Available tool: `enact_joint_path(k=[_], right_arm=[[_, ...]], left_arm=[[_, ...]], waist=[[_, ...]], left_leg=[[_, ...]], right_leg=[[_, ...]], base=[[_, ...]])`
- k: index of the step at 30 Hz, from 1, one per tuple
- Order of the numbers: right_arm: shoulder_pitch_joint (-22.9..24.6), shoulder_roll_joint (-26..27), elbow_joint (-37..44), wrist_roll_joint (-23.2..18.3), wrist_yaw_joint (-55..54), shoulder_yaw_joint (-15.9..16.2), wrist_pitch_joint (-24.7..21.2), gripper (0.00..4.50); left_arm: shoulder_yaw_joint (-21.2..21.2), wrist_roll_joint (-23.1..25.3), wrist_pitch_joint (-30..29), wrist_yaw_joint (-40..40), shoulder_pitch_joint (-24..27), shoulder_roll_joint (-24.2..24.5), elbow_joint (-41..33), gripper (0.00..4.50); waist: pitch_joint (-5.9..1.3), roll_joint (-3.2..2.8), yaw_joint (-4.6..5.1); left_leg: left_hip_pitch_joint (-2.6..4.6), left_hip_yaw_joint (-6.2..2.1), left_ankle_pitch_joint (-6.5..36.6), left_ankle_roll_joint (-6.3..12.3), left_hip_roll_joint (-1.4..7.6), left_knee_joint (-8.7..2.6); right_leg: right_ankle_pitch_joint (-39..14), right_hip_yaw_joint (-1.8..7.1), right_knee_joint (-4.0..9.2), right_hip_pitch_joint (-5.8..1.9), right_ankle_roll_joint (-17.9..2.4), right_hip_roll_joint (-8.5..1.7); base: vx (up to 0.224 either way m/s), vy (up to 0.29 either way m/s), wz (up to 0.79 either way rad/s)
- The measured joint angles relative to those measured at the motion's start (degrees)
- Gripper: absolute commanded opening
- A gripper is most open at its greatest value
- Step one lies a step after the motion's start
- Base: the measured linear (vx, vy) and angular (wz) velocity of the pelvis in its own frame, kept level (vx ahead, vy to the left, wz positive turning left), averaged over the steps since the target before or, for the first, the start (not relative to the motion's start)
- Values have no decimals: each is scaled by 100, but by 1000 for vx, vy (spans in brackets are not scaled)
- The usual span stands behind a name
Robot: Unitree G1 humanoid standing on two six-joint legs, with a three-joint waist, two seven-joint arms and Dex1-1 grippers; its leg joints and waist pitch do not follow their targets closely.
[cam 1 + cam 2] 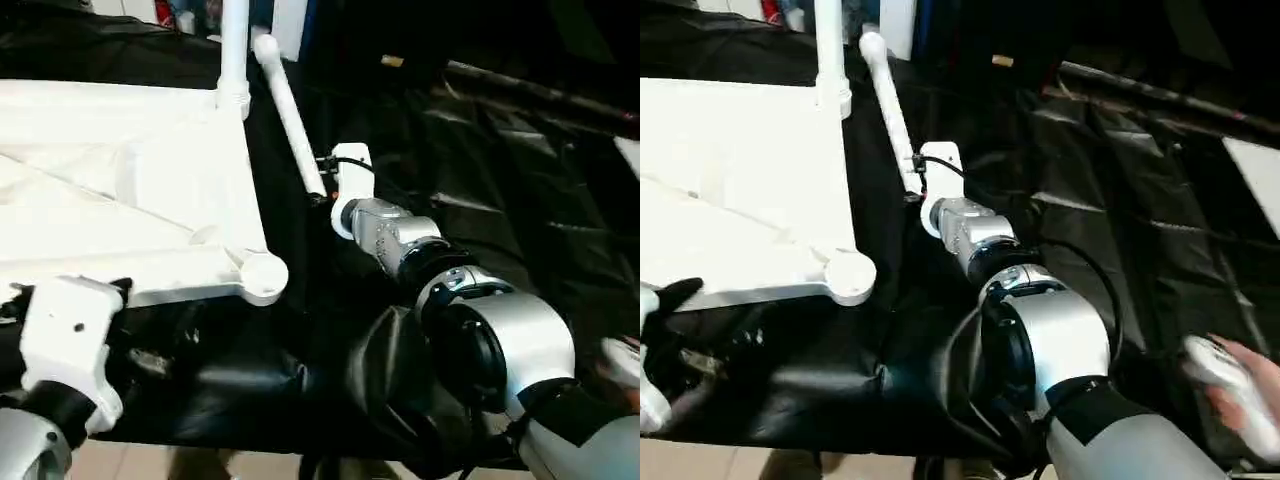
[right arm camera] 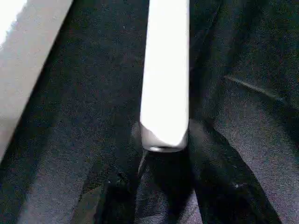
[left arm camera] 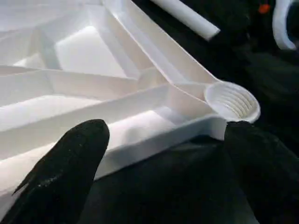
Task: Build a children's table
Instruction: Rotate table base
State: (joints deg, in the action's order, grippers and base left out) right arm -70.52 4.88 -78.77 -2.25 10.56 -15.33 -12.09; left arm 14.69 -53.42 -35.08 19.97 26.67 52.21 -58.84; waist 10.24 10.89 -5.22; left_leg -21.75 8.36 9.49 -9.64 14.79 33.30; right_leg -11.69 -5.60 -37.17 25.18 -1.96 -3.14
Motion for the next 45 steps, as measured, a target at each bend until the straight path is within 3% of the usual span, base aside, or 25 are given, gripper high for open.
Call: enact_joint_path(k=[6, 9, 11, 13, 14, 18, 20, 21, 22, 23, 26, 31, 35, 41, 45], right_arm=[[4, -11, 0, -77, 35, -120, 38, 119], [4, -33, 2, -223, 161, -231, 89, 118], [5, -128, 10, -290, 259, -281, 138, 118], [6, -171, 31, -367, 326, -345, 170, 117], [10, -197, 41, -415, 368, -361, 206, 117], [89, -312, 195, -480, 612, -414, 359, 117], [145, -413, 245, -481, 662, -414, 464, 117], [180, -451, 296, -485, 686, -414, 520, 117], [219, -465, 361, -487, 693, -414, 546, 117], [314, -498, 427, -486, 719, -401, 595, 117], [694, -545, 644, -482, 818, -300, 624, 117], [1498, -547, 1184, -384, 1001, -11, 624, 117], [3135, -497, 3368, -277, 1158, 466, 115, 117], [4078, -558, 4584, -172, 1340, 913, -258, 117], [4667, -655, 5261, -142, 1474, 1246, -797, 117]], left_arm=[[-126, 366, -67, 13, -434, -176, 149, 450], [-349, 612, 18, -47, -834, -319, 588, 450], [-600, 838, 52, -160, -1128, -443, 858, 450], [-739, 1008, 101, -249, -1332, -561, 1097, 450], [-834, 1112, 150, -306, -1488, -648, 1273, 450], [-1158, 1446, 261, -431, -1964, -944, 1754, 450], [-1306, 1583, 300, -465, -2149, -1045, 1921, 450], [-1385, 1650, 306, -485, -2228, -1068, 2007, 450], [-1426, 1694, 307, -498, -2279, -1090, 2063, 450], [-1509, 1759, 311, -563, -2379, -1142, 2172, 450], [-1712, 1996, 324, -773, -2682, -1335, 2401, 450], [-1981, 2228, 376, -1033, -2783, -1447, 2623, 450], [-2106, 2462, 378, -1094, -2795, -1594, 2877, 450], [-2141, 2656, 403, -1140, -2762, -1880, 3232, 450], [-2246, 2850, 398, -1261, -2806, -1885, 3345, 450]], waist=[[-137, 172, -8], [-171, 208, -18], [-187, 189, -47], [-203, 142, -82], [-218, 90, -111], [-287, -179, -237], [-321, -275, -298], [-327, -359, -312], [-348, -372, -317], [-361, -435, -330], [-386, -547, -357], [-427, -633, -330], [-489, -727, -352], [-547, -866, -286], [-565, -899, -286]], left_leg=[[47, -1, 0, -1, 7, 44], [69, -2, -11, -20, 12, 75], [71, -8, -11, -21, 17, 123], [71, -13, -9, -16, 17, 158], [71, -19, 2, 2, 17, 166], [75, -31, 5, 7, 14, 177], [89, -34, 5, 7, 12, 180], [93, -40, 5, 7, 12, 179], [98, -45, 5, 8, 12, 179], [108, -53, 5, 7, 9, 178], [134, -62, 6, 9, 5, 176], [132, -91, 6, 9, -4, 174], [142, -107, 6, 9, -15, 170], [147, -112, 8, 13, -26, 135], [171, -114, 16, 26, -37, 108]], right_leg=[[-9, 2, -65, -32, -12, -2], [-11, 4, -122, -37, -27, -5], [-1, 4, -158, -43, -36, -8], [-1, 5, -182, -45, -24, -13], [9, 4, -183, -45, -19, -13], [38, 1, -183, -59, -30, -15], [52, 1, -183, -77, -30, -15], [53, -3, -183, -79, -31, -15], [53, -7, -183, -87, -31, -15], [53, -11, -181, -100, -31, -15], [53, -20, -174, -131, -30, -17], [54, -33, -161, -134, -32, -17], [56, -32, -149, -166, -29, -15], [59, -29, -95, -187, -25, -7], [58, -30, -58, -206, -21, -6]], base=[[0, 0, 0], [-17, -5, -1], [-55, -13, -2], [-67, -1, -1], [-70, 2, -1], [-58, -4, 1], [0, 0, 0], [0, 0, 0], [0, 0, 0], [0, 0, 0], [0, 0, 0], [0, 0, 0], [0, 0, 0], [0, 0, 0], [0, 0, 0]])
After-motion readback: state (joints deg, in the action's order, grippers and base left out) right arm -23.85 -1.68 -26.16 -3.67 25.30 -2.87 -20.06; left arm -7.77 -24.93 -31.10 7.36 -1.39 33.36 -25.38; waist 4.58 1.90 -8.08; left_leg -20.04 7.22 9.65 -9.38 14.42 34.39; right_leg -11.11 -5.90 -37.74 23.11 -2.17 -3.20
